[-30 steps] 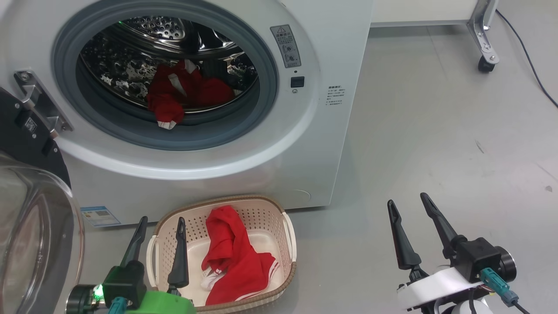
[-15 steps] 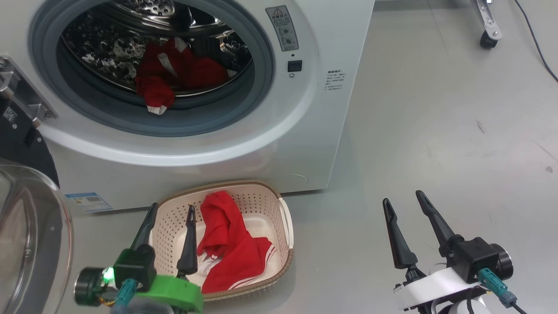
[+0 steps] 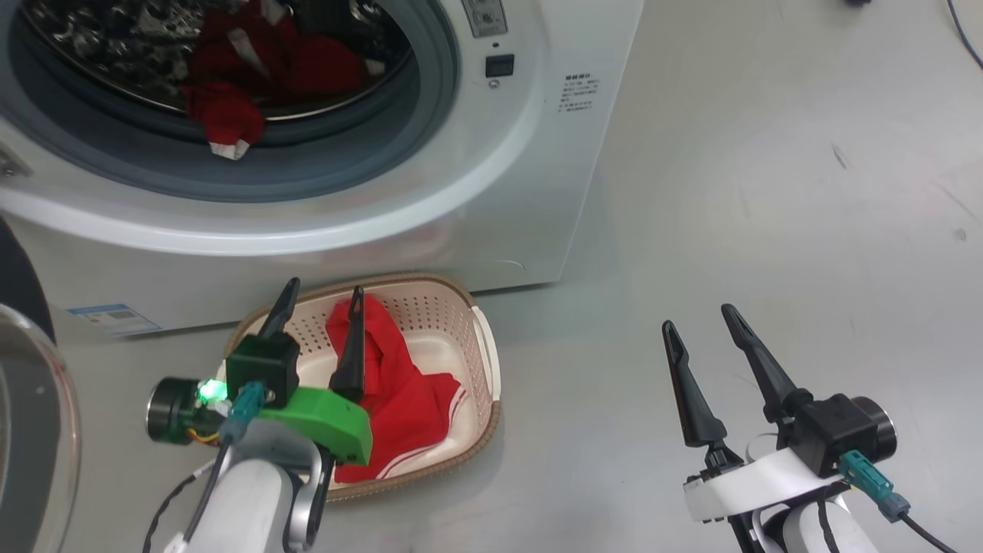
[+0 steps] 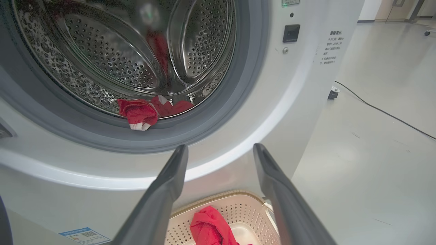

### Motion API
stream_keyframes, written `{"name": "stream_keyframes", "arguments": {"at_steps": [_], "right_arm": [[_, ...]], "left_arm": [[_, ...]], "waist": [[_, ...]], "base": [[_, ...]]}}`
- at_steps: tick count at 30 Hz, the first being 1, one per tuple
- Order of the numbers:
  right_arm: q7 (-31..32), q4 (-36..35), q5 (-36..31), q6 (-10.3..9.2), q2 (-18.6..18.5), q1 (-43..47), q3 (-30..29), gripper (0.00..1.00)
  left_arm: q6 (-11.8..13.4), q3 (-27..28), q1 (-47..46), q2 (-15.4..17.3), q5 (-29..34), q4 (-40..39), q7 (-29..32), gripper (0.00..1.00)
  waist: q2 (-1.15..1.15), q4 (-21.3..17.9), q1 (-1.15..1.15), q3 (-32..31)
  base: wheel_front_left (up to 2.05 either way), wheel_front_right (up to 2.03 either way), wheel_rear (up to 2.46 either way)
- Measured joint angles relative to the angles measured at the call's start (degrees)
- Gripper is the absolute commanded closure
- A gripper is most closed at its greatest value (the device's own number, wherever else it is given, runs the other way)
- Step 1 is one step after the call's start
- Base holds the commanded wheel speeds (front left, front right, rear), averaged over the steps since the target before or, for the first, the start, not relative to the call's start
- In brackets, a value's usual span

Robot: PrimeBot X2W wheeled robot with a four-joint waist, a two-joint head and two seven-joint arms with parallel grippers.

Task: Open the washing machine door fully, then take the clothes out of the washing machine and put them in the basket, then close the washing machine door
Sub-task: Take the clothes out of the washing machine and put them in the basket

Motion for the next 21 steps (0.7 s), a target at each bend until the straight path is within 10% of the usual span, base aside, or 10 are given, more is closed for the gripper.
{"name": "stream_keyframes", "arguments": {"at_steps": [21], "right_arm": [[0.00,-1.08,2.88,1.01,-0.03,-5.99,2.63,0.00]], "left_arm": [[-1.75,3.76,-19.14,5.45,0.63,12.57,15.07,0.00]], "waist": [[0.00,-7.61,0.00,10.65]], "base": [[0.00,0.00,0.00]]}}
